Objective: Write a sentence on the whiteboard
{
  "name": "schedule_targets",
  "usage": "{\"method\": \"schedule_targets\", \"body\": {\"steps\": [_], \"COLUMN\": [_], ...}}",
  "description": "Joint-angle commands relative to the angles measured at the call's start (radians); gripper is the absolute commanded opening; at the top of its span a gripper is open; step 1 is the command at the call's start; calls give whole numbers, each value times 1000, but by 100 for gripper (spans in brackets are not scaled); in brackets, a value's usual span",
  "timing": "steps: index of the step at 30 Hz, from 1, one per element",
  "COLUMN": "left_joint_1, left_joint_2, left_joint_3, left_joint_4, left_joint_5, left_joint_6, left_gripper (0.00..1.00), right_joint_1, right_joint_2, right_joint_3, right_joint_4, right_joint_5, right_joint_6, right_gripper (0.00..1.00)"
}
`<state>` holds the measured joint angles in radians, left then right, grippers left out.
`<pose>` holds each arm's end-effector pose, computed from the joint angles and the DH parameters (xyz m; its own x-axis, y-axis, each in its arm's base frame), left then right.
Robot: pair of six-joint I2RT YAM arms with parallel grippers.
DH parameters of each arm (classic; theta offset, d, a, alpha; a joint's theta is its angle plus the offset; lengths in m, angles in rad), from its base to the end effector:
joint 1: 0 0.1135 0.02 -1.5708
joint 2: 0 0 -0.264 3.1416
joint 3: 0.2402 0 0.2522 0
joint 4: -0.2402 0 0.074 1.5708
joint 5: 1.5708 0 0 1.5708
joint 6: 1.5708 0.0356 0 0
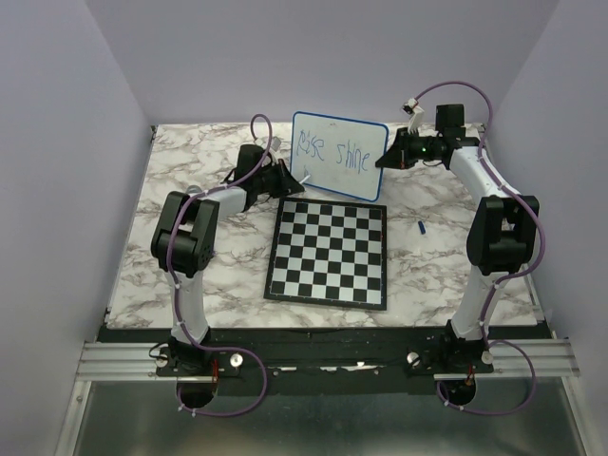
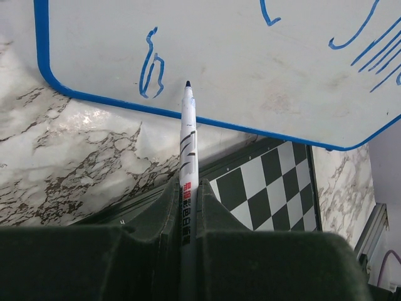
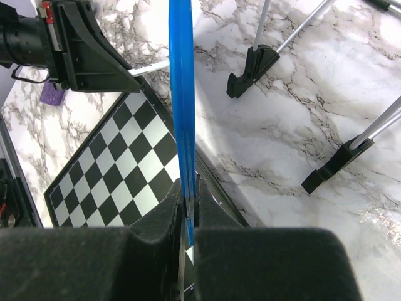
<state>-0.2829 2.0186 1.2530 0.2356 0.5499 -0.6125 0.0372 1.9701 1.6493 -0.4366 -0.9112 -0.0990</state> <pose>0.4197 -0.1414 0.1722 -0.7829 -0.2828 -0.5541 0.2699 0.6480 -0.7122 0.4423 0.0446 0.2706 -0.6242 -0.0838 -0.7767 -0.6615 0.5856 0.4684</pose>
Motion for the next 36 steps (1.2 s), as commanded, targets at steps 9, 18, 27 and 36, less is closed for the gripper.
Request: {"method": "schedule_targets", "body": {"steps": [9, 18, 27, 36], "left_joint_1": [-1, -1, -1, -1], "left_joint_2": [48, 71, 80, 86], "left_joint_3": [85, 103, 97, 92], "left_joint_4": [-51, -87, -111, -114], "left_joint_5": [-16, -19, -13, -2], "left_joint_6": [23, 31, 40, 42], "left_gripper": [0, 0, 0, 0], "right_joint_1": [-3, -3, -3, -2], "right_joint_2": [9, 9, 10, 9], "right_joint_3": [-8, -8, -8, -8], "right_joint_4": [29, 27, 29, 29], "right_joint_5": [-37, -37, -37, -40], "right_joint_6": [-18, -18, -18, -16], "right_gripper": [0, 0, 0, 0]}}
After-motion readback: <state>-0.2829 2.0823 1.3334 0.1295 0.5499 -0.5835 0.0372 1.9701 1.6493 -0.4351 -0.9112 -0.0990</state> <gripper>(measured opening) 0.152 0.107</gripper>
